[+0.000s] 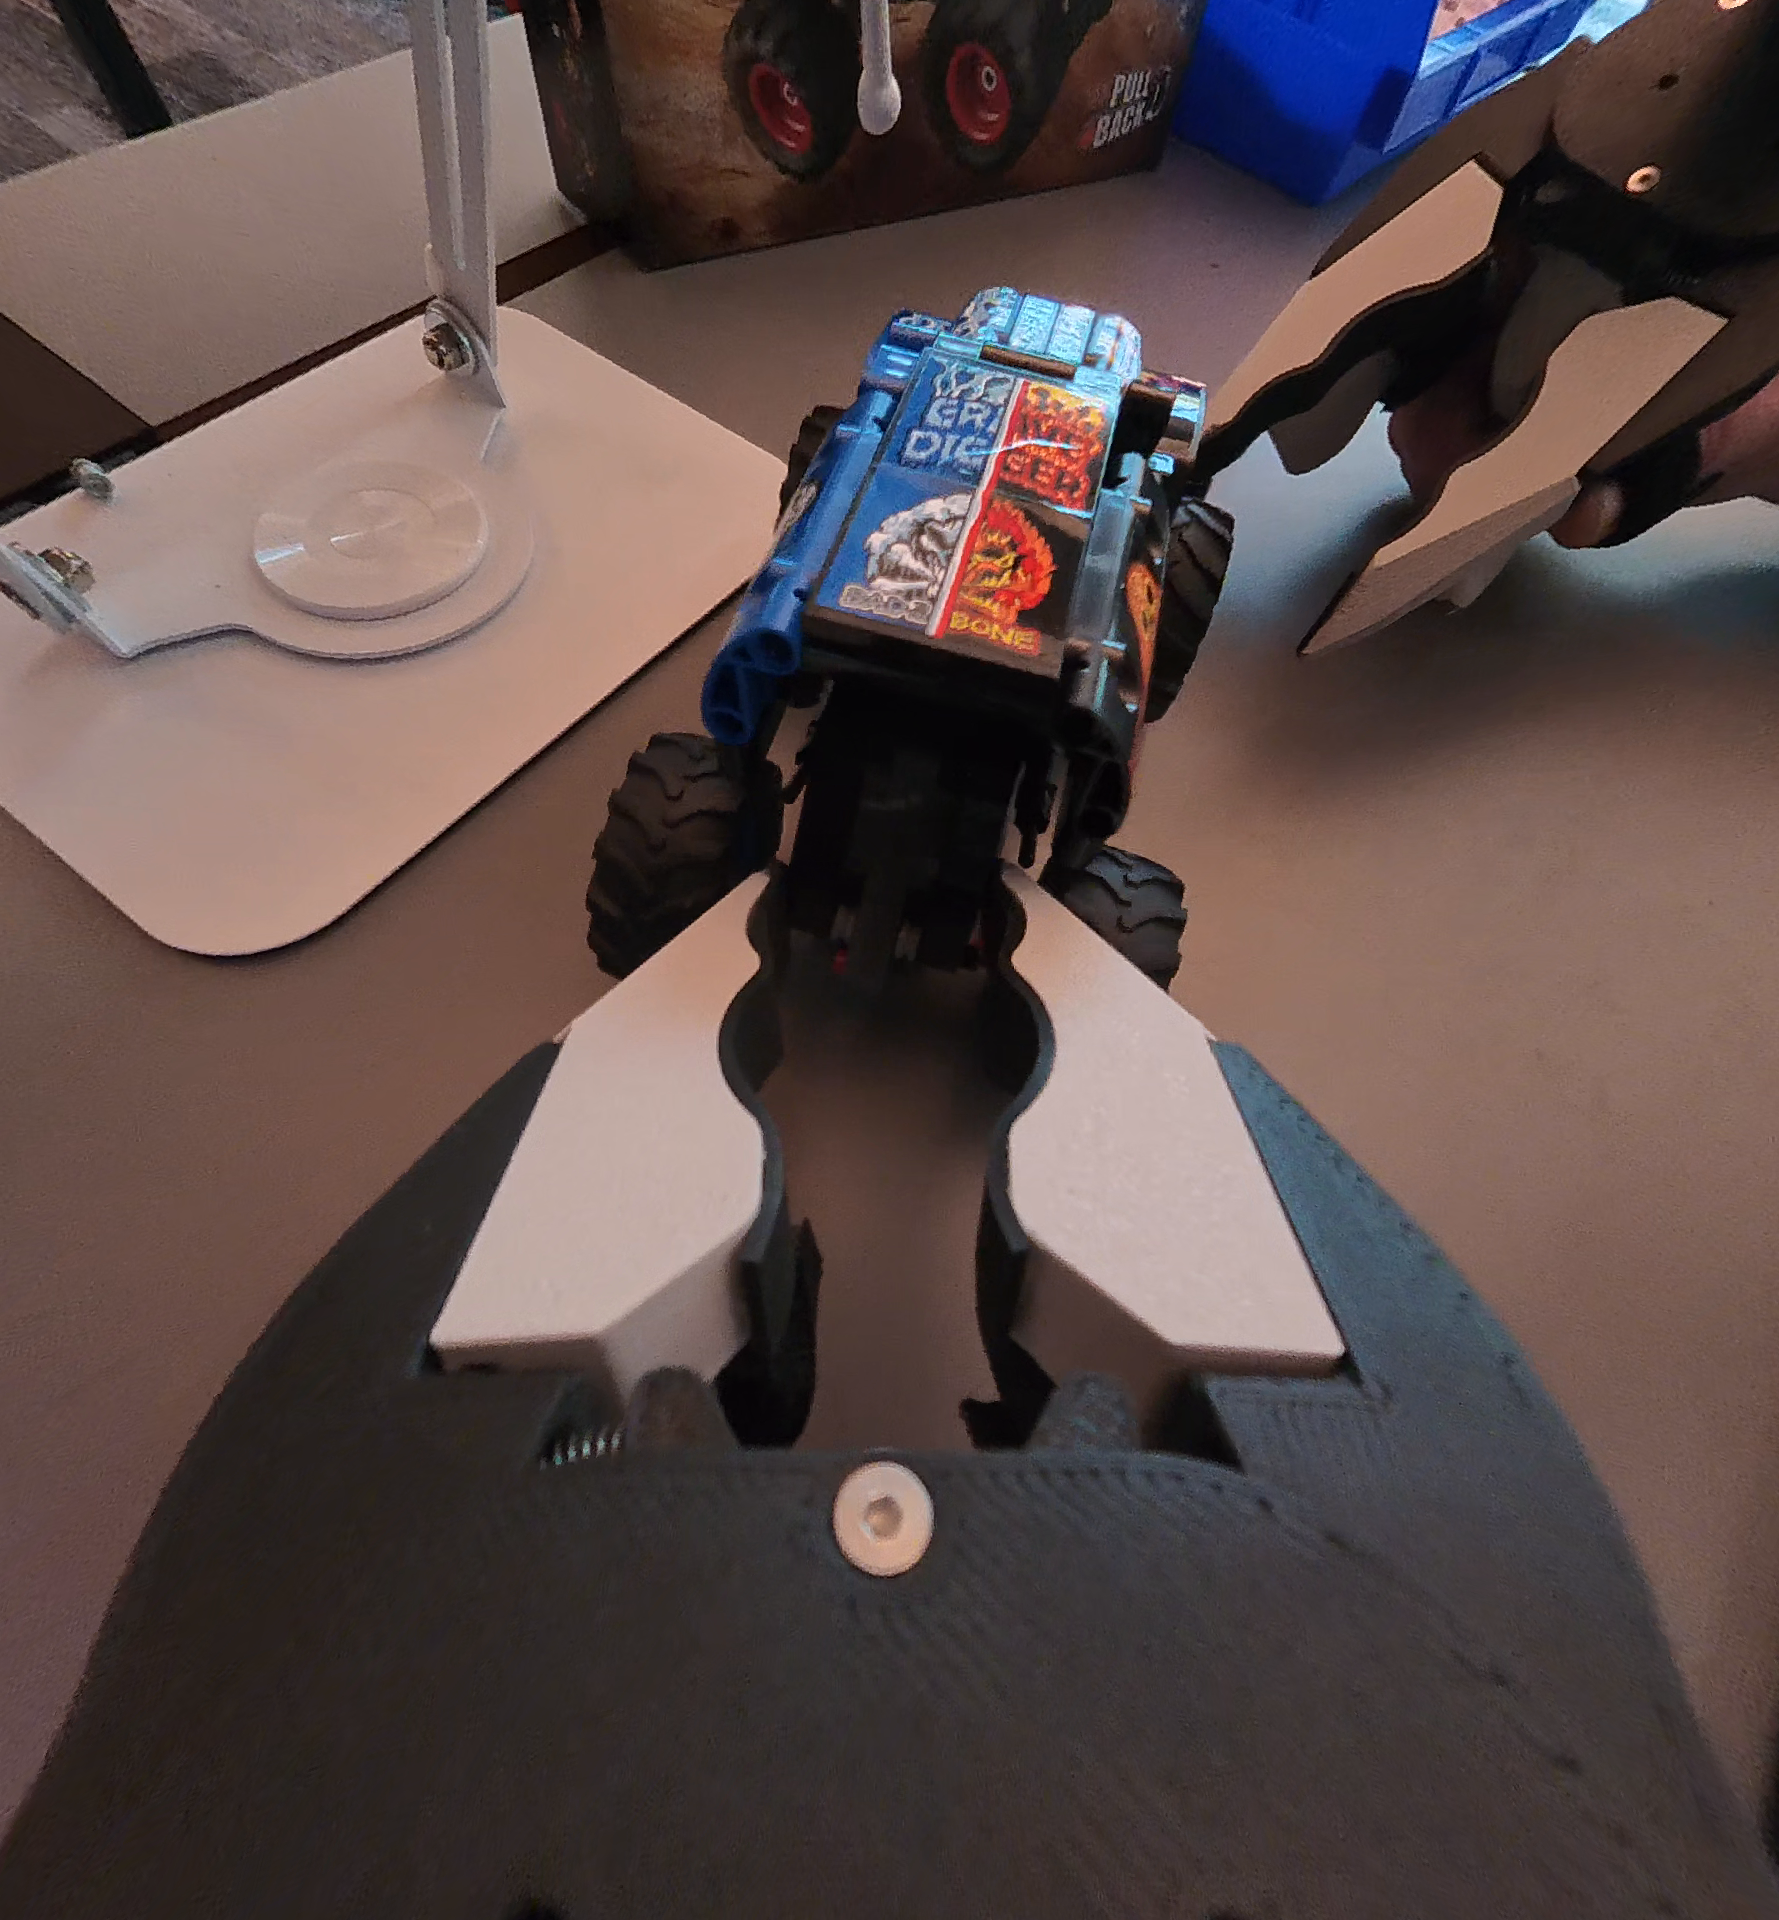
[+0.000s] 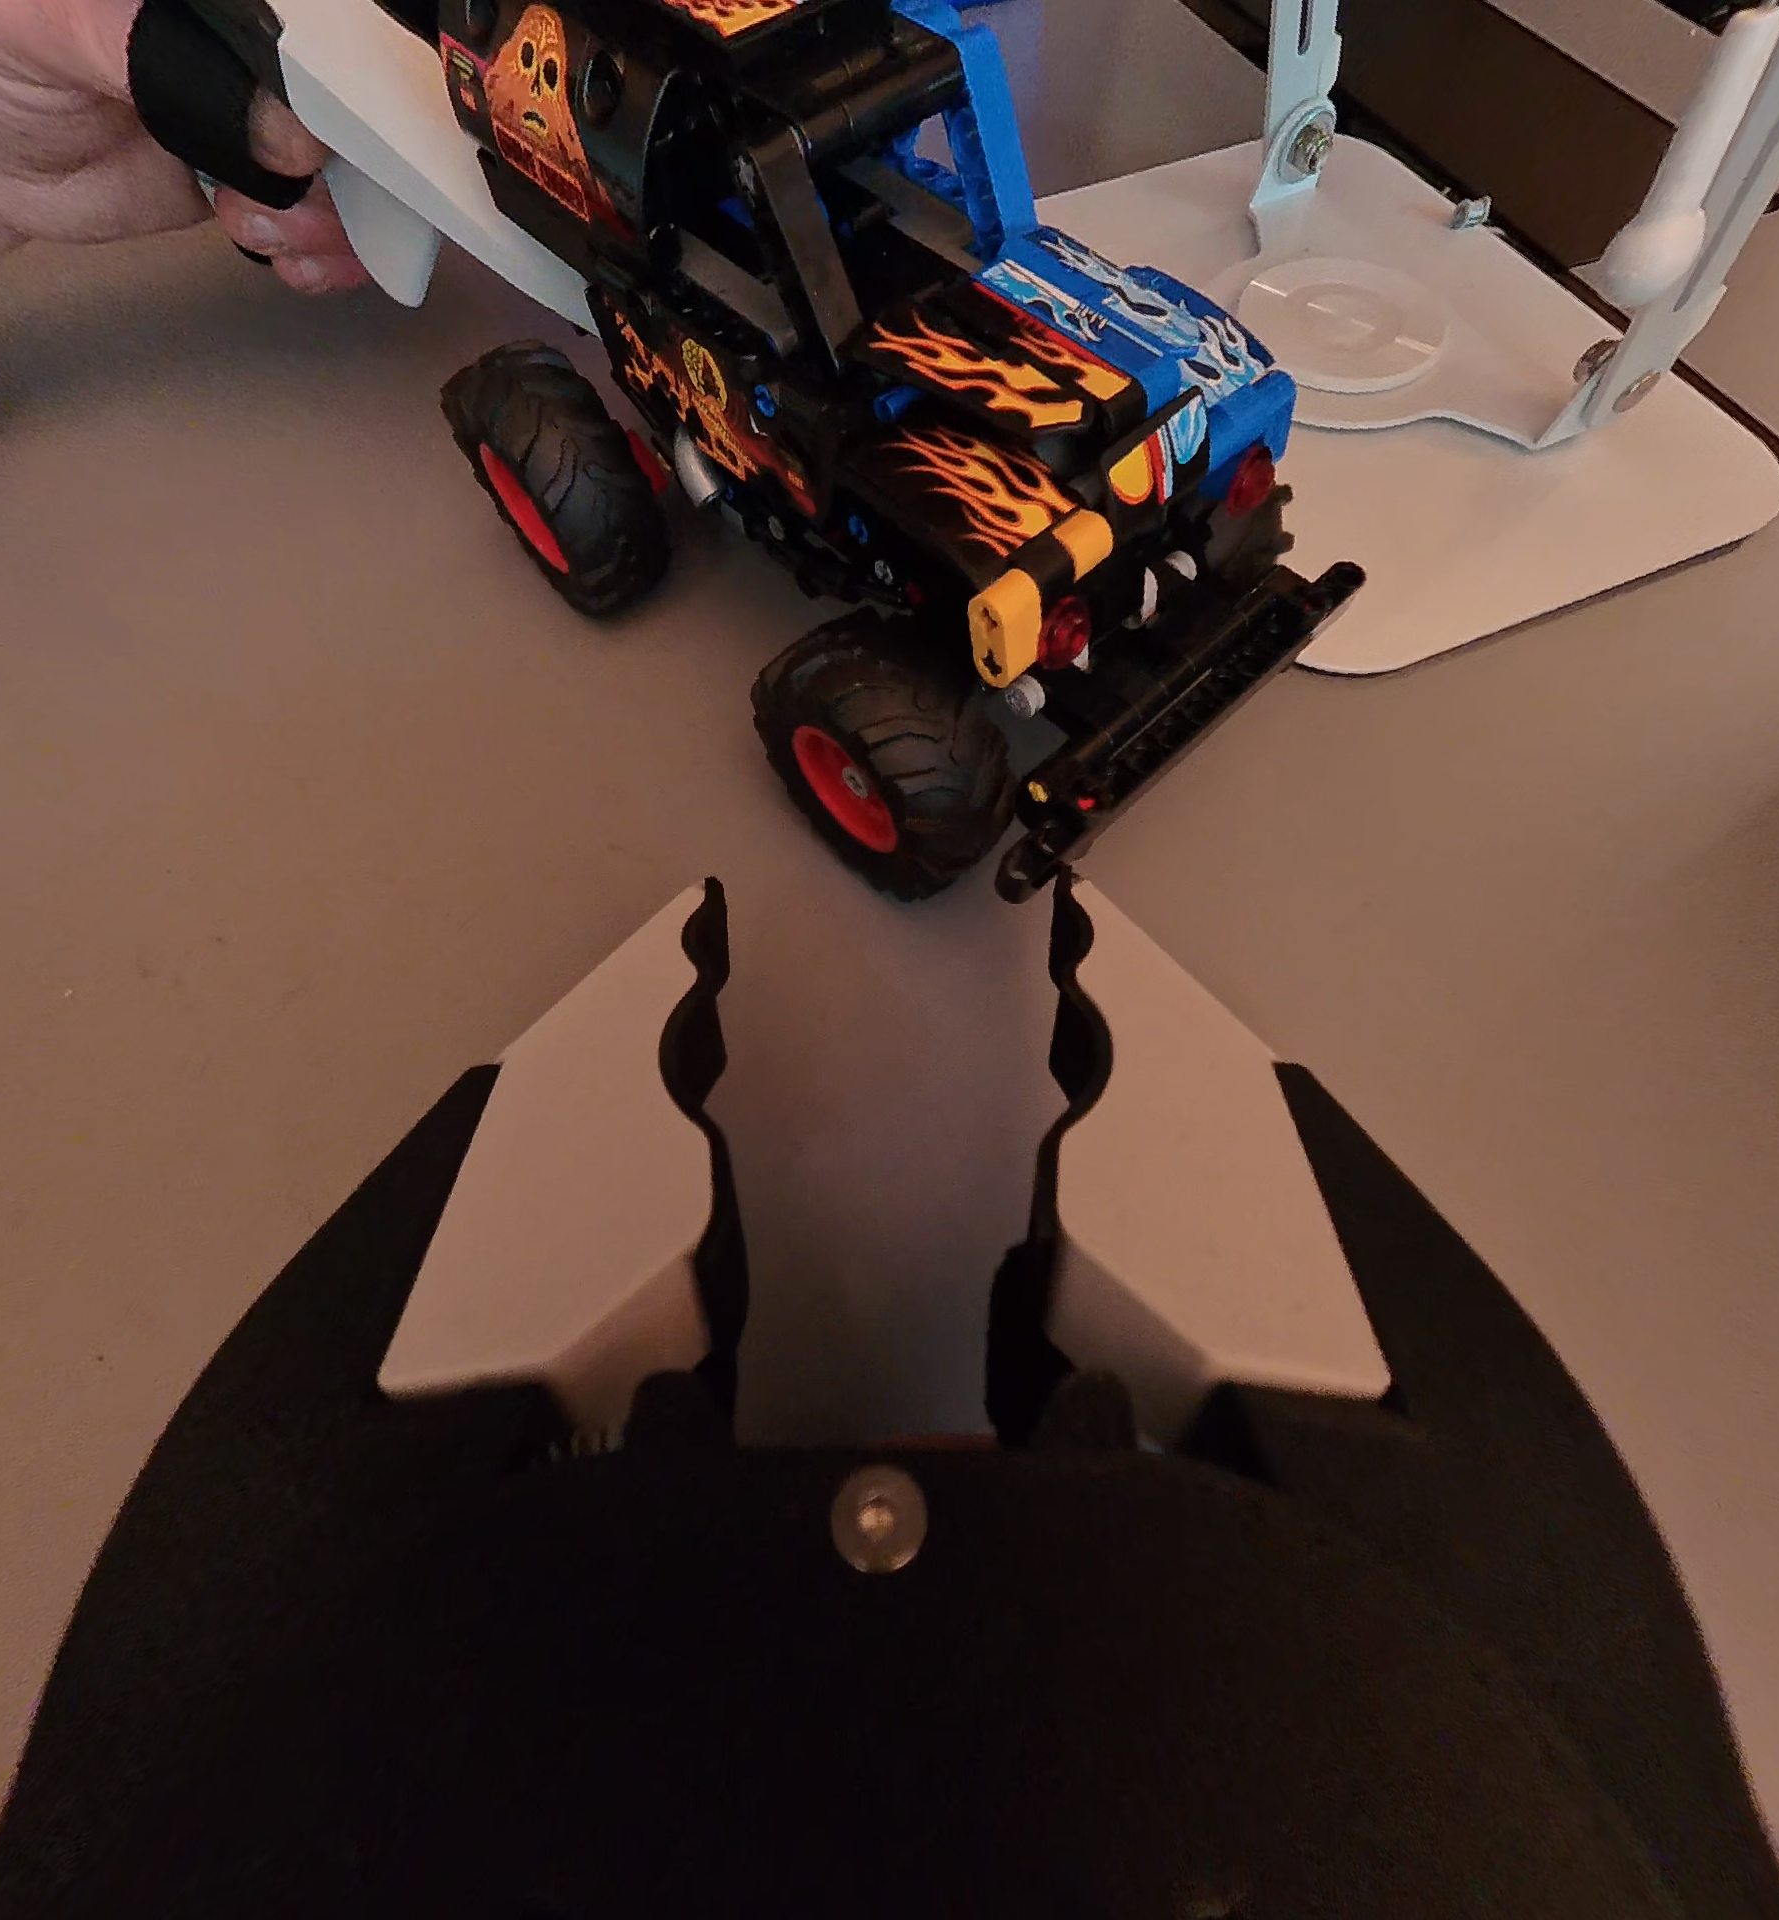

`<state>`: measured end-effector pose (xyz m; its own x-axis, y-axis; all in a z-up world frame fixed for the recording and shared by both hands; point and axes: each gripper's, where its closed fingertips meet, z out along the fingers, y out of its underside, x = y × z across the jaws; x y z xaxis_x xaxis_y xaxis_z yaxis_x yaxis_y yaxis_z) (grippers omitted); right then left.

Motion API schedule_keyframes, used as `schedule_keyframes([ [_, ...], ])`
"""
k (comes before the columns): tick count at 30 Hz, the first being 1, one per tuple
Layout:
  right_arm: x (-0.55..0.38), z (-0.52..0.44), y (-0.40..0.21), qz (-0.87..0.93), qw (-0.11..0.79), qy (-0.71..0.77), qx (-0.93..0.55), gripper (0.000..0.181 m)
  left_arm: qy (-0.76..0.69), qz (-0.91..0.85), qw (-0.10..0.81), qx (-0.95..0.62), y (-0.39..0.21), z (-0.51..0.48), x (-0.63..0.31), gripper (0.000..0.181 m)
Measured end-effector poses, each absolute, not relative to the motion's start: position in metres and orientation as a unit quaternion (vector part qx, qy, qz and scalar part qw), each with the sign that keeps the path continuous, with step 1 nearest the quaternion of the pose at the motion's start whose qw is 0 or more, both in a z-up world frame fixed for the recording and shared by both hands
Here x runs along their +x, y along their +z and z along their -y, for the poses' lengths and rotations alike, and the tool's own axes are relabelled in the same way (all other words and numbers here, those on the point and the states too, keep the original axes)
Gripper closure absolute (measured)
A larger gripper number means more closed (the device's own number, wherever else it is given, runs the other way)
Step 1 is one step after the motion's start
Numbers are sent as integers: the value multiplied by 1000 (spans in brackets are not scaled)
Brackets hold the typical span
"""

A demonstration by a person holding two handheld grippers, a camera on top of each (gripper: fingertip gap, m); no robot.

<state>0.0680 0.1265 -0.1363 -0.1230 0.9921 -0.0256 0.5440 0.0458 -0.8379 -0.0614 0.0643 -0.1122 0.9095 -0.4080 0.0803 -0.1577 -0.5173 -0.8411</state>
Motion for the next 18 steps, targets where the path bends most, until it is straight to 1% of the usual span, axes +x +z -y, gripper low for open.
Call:
schedule_keyframes([
  [12,59,-126,-134,641,314,367,-597,127,-75,-132,471,-869,-107,-50,-83,148],
  [14,54,-122,-132,638,311,377,-595,125,-76,-129,470,-870,-108,-48,-83,148],
  [18,41,-114,-135,644,301,373,-596,116,-74,-128,468,-871,-109,-48,-83,148],
])
